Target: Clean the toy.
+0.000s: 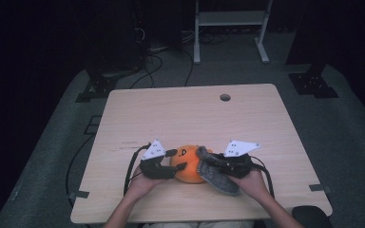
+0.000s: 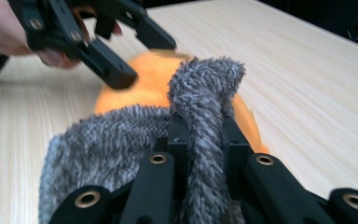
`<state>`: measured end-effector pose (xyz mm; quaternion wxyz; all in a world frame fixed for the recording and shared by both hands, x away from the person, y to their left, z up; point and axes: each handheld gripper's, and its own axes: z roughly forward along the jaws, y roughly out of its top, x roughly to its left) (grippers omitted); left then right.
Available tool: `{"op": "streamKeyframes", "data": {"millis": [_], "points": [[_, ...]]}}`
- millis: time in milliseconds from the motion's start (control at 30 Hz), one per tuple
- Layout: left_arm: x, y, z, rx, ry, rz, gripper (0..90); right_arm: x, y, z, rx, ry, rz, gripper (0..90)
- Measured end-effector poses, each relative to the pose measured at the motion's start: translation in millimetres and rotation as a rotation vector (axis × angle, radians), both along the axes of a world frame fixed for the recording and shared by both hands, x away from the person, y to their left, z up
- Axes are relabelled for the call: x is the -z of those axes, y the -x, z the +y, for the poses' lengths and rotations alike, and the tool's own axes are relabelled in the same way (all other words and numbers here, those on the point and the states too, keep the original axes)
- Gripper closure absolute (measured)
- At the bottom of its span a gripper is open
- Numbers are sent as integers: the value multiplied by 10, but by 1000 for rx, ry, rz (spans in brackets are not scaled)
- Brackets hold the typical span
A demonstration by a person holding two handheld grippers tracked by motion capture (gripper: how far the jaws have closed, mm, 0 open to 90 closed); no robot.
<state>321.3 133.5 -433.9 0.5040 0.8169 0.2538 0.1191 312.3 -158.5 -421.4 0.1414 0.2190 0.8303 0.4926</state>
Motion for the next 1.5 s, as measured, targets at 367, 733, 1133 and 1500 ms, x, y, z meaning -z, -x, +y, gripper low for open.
{"op": "streamKeyframes", "data": {"millis": [367,733,1133,1500], "points": [[38,-26,23,-23,-8,22,362,-18,157,77,-47,14,-25,778],[49,-13,5,-42,-7,26,361,-1,262,23,-62,14,-26,777],[57,4,-2,-59,-9,22,358,26,168,-51,0,45,-19,777],[-6,81,-9,47,6,50,305,33,112,-31,12,66,-39,777]]}}
